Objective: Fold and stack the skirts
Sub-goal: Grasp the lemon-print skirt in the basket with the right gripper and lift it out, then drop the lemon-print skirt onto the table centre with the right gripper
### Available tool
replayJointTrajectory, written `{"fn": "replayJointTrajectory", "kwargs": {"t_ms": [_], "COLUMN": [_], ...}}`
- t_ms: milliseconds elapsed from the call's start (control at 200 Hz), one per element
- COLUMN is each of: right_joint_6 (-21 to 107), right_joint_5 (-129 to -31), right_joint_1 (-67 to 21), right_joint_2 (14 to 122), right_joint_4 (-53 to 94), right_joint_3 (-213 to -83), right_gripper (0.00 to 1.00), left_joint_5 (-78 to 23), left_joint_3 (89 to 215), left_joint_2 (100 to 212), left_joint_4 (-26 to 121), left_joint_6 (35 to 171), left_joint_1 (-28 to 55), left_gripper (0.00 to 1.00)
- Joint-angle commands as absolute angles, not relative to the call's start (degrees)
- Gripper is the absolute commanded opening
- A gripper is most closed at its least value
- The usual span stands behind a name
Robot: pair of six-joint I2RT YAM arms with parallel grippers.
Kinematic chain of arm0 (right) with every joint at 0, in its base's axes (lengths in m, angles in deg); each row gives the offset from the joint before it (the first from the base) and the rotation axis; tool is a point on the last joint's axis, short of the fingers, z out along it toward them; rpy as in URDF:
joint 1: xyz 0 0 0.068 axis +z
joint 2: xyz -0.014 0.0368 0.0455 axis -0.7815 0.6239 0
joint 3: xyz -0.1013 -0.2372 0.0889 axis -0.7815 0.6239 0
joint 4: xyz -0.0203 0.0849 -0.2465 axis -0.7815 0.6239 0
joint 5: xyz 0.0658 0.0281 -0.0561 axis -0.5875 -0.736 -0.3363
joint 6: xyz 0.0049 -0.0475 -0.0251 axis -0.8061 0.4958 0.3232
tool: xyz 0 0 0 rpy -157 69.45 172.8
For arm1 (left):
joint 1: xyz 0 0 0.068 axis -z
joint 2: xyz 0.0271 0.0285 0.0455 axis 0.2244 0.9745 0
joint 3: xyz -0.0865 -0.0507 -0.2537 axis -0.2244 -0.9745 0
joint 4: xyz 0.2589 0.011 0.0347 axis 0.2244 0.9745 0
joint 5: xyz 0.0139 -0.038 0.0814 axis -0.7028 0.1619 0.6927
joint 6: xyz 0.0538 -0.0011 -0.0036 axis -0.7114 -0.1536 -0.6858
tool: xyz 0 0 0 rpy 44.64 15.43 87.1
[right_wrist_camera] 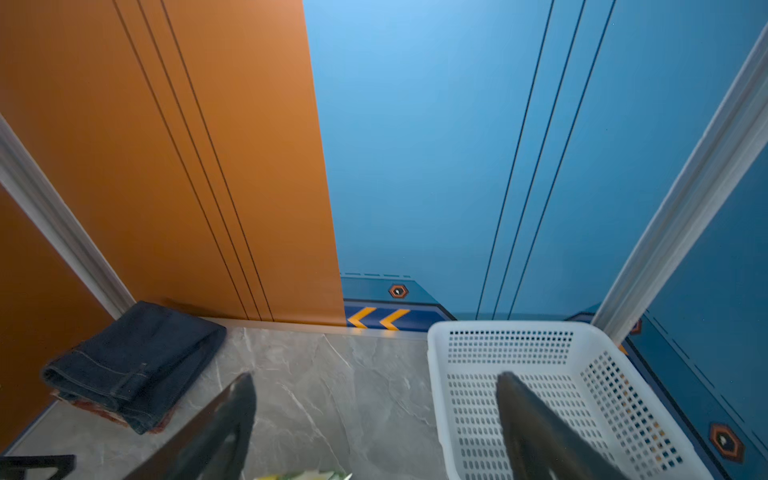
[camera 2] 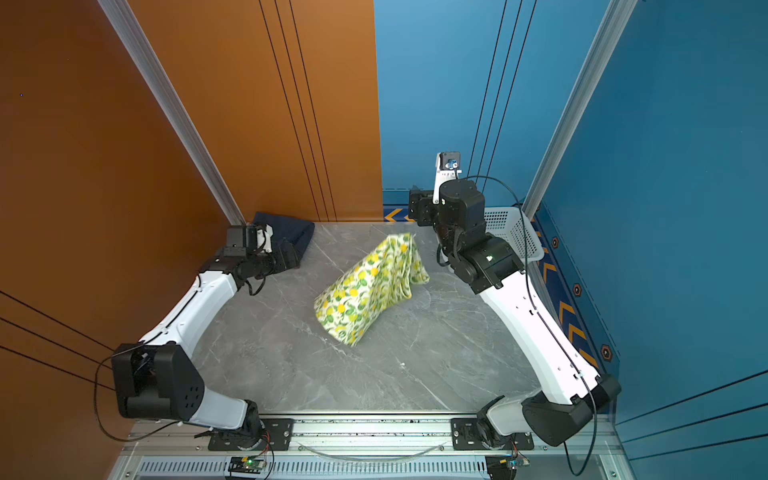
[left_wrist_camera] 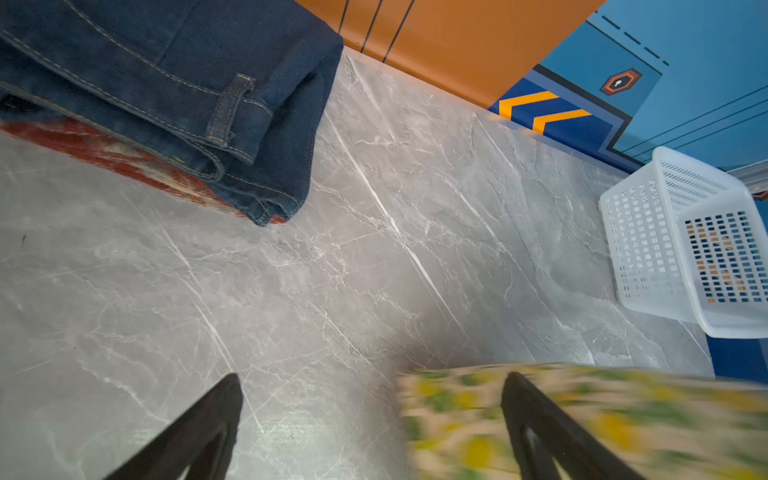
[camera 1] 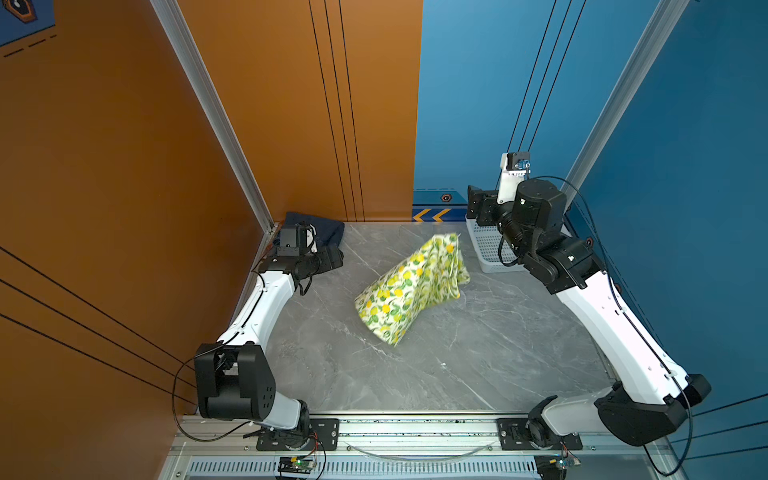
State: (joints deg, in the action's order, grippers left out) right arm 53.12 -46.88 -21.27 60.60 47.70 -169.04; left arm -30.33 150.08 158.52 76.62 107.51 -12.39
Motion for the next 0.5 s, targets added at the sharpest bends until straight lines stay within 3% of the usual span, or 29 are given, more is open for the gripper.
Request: {"fn": "replayJointTrajectory", "kwargs": {"t_ms": [0,250,381,496], "right_joint_6": [47.98,44.68,41.94,38.5], "right_joint_5": [-46.35,-50.05,-50.5,-51.9], "right_joint_1": [-21.26,-11.64,-2.66,-1.77], "right_joint_2": [58.36,52.85,54.95,59.11], "right_joint_4": [53.02,45.69,42.88,42.1], "right_joint_3": [-160.29,-137.4,-130.33,-127.79], "right_gripper": [0.94,0.9,0.89,0.89], "left_joint_5": [-32.72,-33.56,-33.79,-34.6], "left_joint_3": [149.37,150.31,150.52,150.59], "left_joint_2": [158.46,160.92,161.89,163.08], "left_joint_4": [76.0,77.28,77.33,77.35], "left_joint_6": [109.46,110.97,111.36,111.58], "left_joint_1": [-13.1,-14.79,-15.67,-16.0], "left_gripper": [0.98,0.99,0.99,1.0]}}
